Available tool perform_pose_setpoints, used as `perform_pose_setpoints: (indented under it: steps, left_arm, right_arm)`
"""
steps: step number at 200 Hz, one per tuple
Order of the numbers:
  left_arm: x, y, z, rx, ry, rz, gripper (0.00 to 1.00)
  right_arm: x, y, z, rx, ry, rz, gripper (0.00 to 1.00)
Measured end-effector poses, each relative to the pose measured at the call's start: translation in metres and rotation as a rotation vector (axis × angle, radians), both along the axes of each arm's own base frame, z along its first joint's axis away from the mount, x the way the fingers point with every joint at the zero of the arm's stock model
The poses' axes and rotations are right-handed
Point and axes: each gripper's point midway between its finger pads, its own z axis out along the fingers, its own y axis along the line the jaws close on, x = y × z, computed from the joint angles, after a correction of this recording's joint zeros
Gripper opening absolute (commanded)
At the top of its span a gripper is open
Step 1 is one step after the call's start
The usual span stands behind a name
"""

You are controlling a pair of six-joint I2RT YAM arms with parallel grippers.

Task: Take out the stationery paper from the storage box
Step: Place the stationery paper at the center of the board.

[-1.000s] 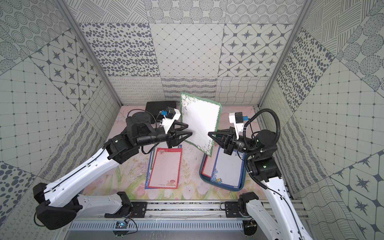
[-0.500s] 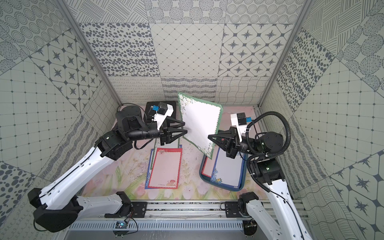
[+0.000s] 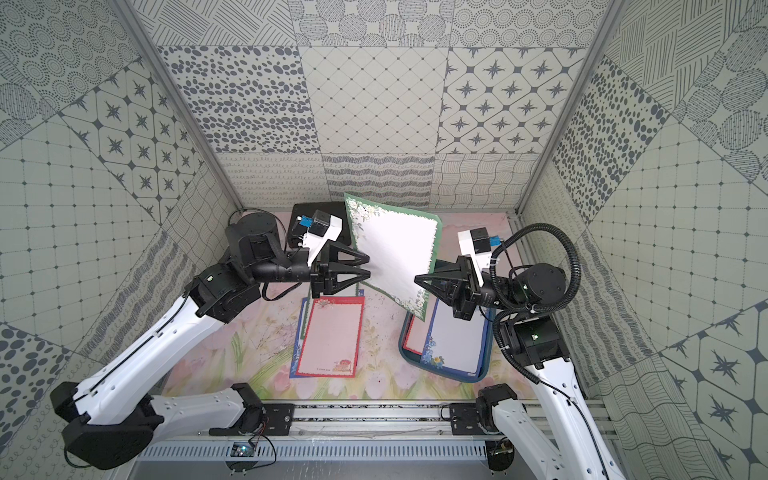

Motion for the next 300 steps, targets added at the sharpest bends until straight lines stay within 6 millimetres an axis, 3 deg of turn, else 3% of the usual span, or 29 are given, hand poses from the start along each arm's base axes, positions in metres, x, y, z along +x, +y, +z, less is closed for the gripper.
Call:
perform_pose_setpoints:
  steps: [68, 139, 202, 300]
  left_arm:
    - [-0.002, 0.028, 0.001, -0.003, -0.043, 0.074, 0.45]
    - [0.013, 0.044, -0.001, 0.006, -0.057, 0.158, 0.45]
    - [0.02, 0.032, -0.012, 0.027, -0.002, 0.099, 0.43]
    - [0.004, 0.025, -0.015, 0.019, 0.058, -0.029, 0.35]
  right_arm:
    - [-0.004, 0.001, 0.002, -0.003, -0.012, 0.014, 0.0]
    - [-0.006, 0.001, 0.003, -0.006, -0.015, 0.021, 0.0]
    - [-0.009, 0.0, 0.008, -0.005, -0.029, 0.027, 0.0]
    - [-0.009, 0.001, 0.01, 0.0, -0.032, 0.034, 0.0]
